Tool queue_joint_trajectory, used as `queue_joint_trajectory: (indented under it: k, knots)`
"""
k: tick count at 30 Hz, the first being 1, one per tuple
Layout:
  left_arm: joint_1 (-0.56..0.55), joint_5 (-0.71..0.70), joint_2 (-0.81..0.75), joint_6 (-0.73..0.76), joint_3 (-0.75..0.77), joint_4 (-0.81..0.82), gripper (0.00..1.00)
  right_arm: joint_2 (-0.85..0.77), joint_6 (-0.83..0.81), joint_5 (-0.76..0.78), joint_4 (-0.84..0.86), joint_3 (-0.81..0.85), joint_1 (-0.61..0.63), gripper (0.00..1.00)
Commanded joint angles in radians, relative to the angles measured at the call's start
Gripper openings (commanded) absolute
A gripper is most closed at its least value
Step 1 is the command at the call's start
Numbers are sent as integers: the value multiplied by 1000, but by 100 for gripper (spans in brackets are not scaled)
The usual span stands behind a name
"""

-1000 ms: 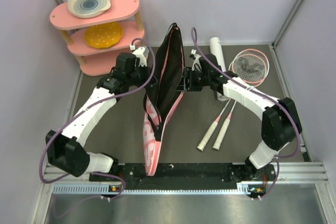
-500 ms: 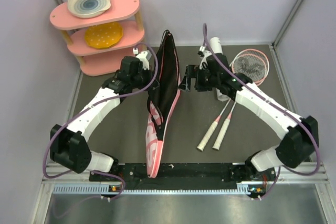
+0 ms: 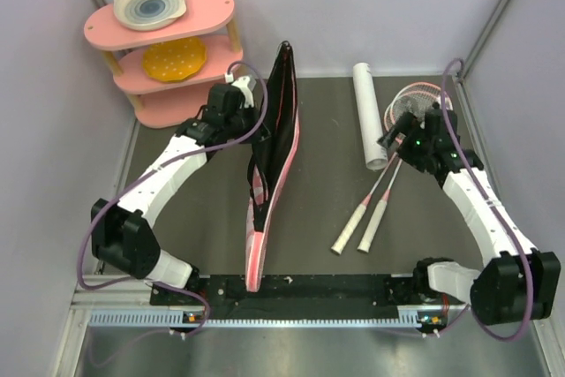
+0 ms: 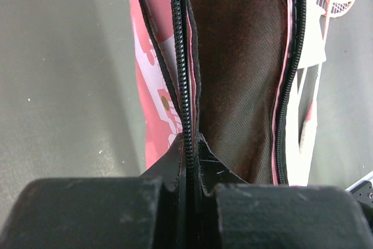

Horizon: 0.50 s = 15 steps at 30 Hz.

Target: Pack up the badminton gear

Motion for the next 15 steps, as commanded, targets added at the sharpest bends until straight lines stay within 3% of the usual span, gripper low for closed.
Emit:
queue_joint_trajectory:
  k: [1,5,9,12,15]
  knots:
    - [-6,-7,16,17,66,26,0,-2,24,-7,-20,-81,-119,82]
    - [-9,2,13,38,31,38,0,30,-19,1,-7,-116,-155,69]
    - [-31,2,1,52,-6,64,0,129,-65,-87,53,-121,-259,51]
    - [-34,5,-13,47,-19,70,0,206,-110,-140,76,-106,-280,48]
    - [-35,12,-34,43,-32,79,0,248,-192,-176,75,-92,-282,52]
